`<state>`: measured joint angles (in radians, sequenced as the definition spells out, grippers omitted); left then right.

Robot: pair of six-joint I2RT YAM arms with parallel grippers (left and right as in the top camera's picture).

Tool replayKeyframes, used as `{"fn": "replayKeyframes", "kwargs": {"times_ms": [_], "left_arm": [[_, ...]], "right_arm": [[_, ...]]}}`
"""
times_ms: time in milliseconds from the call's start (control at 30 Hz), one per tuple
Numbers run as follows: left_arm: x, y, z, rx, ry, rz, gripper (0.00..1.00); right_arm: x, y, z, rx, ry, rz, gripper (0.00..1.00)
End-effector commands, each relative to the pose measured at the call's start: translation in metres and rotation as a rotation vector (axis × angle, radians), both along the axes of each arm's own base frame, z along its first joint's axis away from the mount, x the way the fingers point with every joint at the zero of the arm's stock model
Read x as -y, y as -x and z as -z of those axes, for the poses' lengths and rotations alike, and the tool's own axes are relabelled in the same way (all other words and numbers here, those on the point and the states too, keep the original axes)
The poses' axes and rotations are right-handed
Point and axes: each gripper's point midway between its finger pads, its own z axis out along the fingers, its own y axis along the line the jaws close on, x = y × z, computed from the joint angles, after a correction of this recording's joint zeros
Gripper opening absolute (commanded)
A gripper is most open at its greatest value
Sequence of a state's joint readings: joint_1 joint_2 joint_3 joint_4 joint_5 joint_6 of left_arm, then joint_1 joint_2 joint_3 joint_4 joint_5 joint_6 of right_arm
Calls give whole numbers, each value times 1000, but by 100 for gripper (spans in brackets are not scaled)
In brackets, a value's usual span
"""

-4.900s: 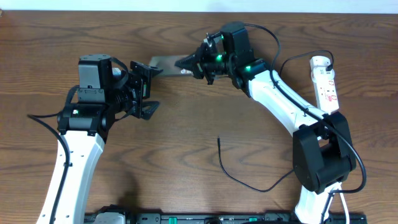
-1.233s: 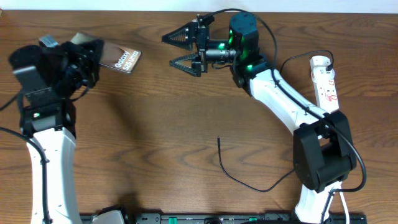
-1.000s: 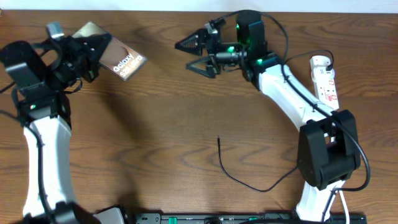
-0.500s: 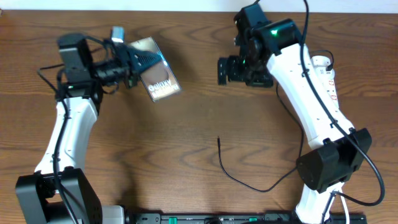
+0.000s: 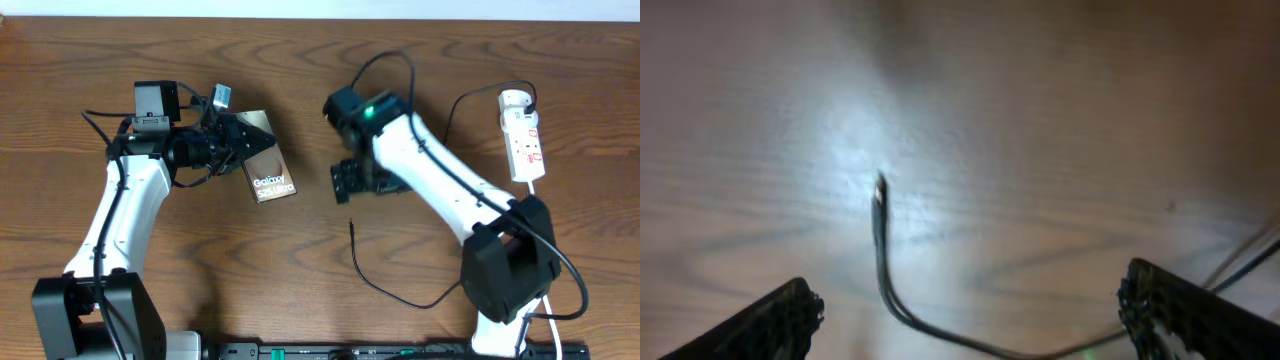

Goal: Plug charger to phone and switch on socket
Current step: 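Release the right gripper and move it toward the black cable, then lower the right gripper over the cable's USB-C plug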

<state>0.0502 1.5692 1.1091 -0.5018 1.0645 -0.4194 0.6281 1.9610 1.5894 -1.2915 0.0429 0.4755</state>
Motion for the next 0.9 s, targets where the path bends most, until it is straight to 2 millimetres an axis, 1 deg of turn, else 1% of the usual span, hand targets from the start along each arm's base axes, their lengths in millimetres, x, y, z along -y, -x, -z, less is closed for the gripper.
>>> {"fn": "replayKeyframes", "kwargs": {"times_ms": [0, 33, 67, 167, 233, 267, 333, 400, 467, 533, 567, 600, 700, 867], "left_arm": [[-2, -1, -2, 54, -39, 18, 7], [-2, -1, -2, 58, -42, 22, 7], [-2, -1, -2, 57, -41, 22, 7], [-2, -1, -1, 57, -46, 19, 7], [-3, -1, -1, 57, -48, 18, 7], [-3, -1, -1, 57, -48, 18, 7], [-3, -1, -1, 57, -48, 18, 7], [-2, -1, -1, 57, -47, 18, 7], [-3, -1, -1, 58, -48, 18, 7], [-3, -1, -1, 58, -48, 18, 7], [-3, -2, -1, 60, -48, 18, 7], [-3, -2, -1, 61, -48, 18, 7], [-3, -2, -1, 61, -49, 18, 7], [-4, -3, 0, 59, -61, 11, 7]], "right_arm": [[4, 23, -3, 47, 2, 40, 95], [1, 34, -3, 55, -31, 39, 96], [0, 41, -3, 64, -46, 45, 96], [-3, 55, 1, 92, -66, 74, 94], [-6, 64, 11, 101, -77, 81, 91], [-7, 70, 21, 102, -78, 89, 89], [-10, 75, 33, 106, -83, 94, 88], [-10, 79, 45, 114, -92, 114, 85], [-9, 79, 54, 126, -98, 134, 79], [-11, 76, 56, 145, -106, 139, 72], [-11, 73, 56, 157, -110, 139, 66], [-12, 71, 56, 166, -113, 139, 64], [-14, 60, 55, 219, -115, 143, 62], [-18, 51, 56, 253, -127, 147, 63]]}}
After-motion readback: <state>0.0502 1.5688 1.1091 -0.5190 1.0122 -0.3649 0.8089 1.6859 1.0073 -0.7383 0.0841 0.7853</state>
